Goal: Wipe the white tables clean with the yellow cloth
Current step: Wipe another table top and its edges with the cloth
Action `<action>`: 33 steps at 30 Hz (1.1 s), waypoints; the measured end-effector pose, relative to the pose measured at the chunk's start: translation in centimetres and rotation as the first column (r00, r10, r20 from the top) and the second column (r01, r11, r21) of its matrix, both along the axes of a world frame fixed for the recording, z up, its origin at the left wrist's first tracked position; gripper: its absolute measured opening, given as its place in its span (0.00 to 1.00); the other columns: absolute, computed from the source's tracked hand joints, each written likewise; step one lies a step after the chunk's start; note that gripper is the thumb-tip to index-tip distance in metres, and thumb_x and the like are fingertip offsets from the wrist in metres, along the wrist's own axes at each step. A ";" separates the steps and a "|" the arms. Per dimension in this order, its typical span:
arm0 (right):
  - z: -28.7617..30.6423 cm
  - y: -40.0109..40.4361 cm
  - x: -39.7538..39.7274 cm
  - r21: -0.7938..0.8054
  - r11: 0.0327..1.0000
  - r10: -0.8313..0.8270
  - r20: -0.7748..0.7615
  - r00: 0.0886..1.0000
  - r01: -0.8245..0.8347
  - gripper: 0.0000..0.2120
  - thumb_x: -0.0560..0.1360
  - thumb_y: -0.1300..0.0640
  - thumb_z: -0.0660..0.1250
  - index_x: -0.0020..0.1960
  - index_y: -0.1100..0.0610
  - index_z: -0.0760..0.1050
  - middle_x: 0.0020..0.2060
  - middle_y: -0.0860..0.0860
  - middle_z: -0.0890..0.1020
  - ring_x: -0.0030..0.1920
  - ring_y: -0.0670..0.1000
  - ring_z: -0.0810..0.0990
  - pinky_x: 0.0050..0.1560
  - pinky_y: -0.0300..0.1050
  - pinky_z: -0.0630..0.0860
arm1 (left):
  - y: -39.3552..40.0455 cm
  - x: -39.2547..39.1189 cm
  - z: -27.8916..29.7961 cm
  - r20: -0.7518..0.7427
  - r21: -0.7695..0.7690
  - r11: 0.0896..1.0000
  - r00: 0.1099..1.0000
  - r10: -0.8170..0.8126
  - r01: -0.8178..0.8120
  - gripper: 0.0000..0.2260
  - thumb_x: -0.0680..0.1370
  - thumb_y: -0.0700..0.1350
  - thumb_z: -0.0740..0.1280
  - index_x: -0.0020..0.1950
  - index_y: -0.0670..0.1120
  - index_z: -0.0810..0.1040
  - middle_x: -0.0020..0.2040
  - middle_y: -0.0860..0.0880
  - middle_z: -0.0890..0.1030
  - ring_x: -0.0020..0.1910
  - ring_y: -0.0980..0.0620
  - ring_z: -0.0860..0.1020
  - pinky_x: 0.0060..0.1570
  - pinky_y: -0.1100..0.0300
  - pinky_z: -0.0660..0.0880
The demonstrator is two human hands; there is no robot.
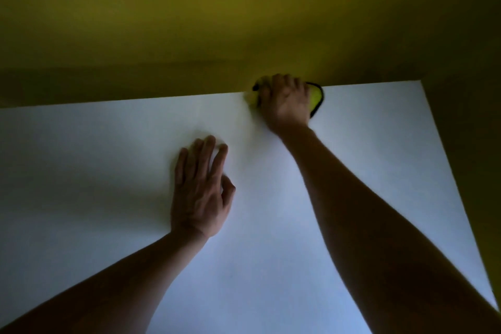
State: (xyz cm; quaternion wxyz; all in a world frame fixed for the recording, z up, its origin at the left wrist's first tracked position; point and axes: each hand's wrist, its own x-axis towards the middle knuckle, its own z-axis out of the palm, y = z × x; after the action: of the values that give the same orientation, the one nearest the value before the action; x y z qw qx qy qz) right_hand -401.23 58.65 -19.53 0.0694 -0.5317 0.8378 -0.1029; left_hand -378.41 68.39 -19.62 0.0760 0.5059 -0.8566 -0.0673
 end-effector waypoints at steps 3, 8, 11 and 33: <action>0.1 -0.7 4.4 -0.036 0.991 0.130 0.065 0.989 -0.128 0.16 0.82 0.47 0.55 0.58 0.56 0.75 0.57 0.57 0.79 0.60 0.59 0.74 0.61 0.53 0.65 | 0.0 0.1 0.1 0.022 0.019 1.000 1.000 -0.015 0.014 0.28 0.79 0.48 0.57 0.78 0.44 0.69 0.81 0.41 0.65 0.80 0.39 0.63 0.80 0.40 0.55; 0.2 -0.2 1.2 -0.043 0.972 0.233 0.081 0.969 -0.230 0.18 0.82 0.45 0.53 0.59 0.54 0.74 0.58 0.55 0.78 0.60 0.59 0.74 0.60 0.53 0.65 | 0.3 -0.6 0.5 0.041 0.003 1.000 0.999 0.026 -0.026 0.26 0.77 0.46 0.59 0.75 0.41 0.73 0.78 0.37 0.69 0.77 0.34 0.67 0.78 0.37 0.58; -0.4 1.1 -5.3 0.032 0.989 0.144 -0.056 0.988 -0.142 0.18 0.83 0.45 0.51 0.61 0.52 0.74 0.60 0.54 0.78 0.61 0.59 0.73 0.57 0.52 0.65 | 0.8 -3.8 0.9 0.010 0.008 0.992 0.992 0.128 -0.128 0.25 0.77 0.44 0.62 0.72 0.36 0.73 0.76 0.34 0.70 0.75 0.32 0.69 0.76 0.36 0.62; -0.3 4.1 -15.7 -0.054 0.974 0.221 0.073 0.972 -0.218 0.19 0.83 0.44 0.52 0.60 0.56 0.74 0.58 0.57 0.78 0.60 0.59 0.74 0.61 0.54 0.65 | 4.5 -20.5 0.9 -0.032 0.080 0.985 0.988 -0.151 0.153 0.26 0.78 0.44 0.59 0.75 0.37 0.71 0.78 0.38 0.69 0.78 0.36 0.67 0.78 0.41 0.60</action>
State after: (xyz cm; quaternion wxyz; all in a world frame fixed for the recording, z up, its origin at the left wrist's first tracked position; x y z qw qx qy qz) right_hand -416.94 62.73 -19.80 0.1011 -0.6180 0.7679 -0.1348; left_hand -398.94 72.94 -18.70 0.0610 0.4409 -0.8881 -0.1145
